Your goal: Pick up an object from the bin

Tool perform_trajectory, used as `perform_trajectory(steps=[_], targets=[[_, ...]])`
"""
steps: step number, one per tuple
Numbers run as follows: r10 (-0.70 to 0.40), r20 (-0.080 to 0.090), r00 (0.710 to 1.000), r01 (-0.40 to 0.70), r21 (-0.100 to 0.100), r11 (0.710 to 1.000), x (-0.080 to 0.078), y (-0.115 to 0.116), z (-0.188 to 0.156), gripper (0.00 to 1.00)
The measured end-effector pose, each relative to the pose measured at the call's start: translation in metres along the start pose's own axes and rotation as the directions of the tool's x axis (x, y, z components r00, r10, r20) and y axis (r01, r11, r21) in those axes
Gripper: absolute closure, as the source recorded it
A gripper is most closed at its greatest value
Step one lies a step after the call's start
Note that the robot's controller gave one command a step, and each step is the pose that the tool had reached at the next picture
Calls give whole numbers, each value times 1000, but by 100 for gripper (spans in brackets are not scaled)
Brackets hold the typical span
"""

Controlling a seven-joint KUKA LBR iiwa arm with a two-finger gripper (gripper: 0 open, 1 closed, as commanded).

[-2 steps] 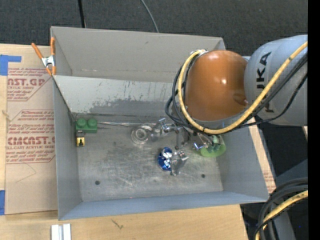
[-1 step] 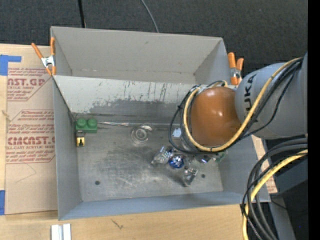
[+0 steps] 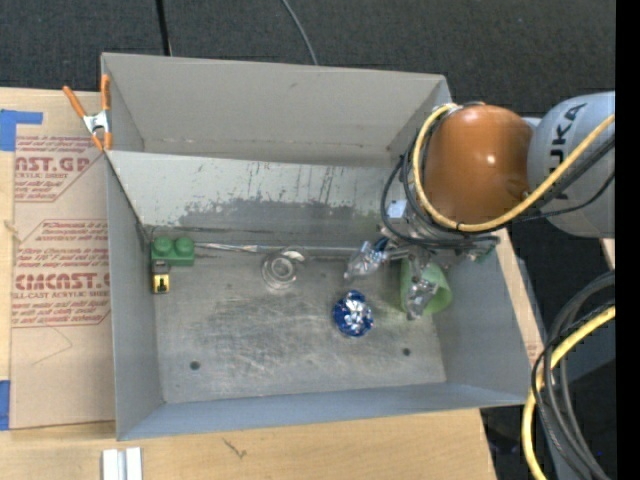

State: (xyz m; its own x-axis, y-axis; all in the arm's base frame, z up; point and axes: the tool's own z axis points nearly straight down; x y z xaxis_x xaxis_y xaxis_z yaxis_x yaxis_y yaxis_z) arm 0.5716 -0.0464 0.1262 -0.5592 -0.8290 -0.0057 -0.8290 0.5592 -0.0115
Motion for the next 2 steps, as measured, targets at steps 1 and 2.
perform_trajectory(steps=[1,2], targets=[[-210,2,978,210,-7,978,-45,52,53,0],[-214,4,977,214,-9,977,-22,7,54,0]])
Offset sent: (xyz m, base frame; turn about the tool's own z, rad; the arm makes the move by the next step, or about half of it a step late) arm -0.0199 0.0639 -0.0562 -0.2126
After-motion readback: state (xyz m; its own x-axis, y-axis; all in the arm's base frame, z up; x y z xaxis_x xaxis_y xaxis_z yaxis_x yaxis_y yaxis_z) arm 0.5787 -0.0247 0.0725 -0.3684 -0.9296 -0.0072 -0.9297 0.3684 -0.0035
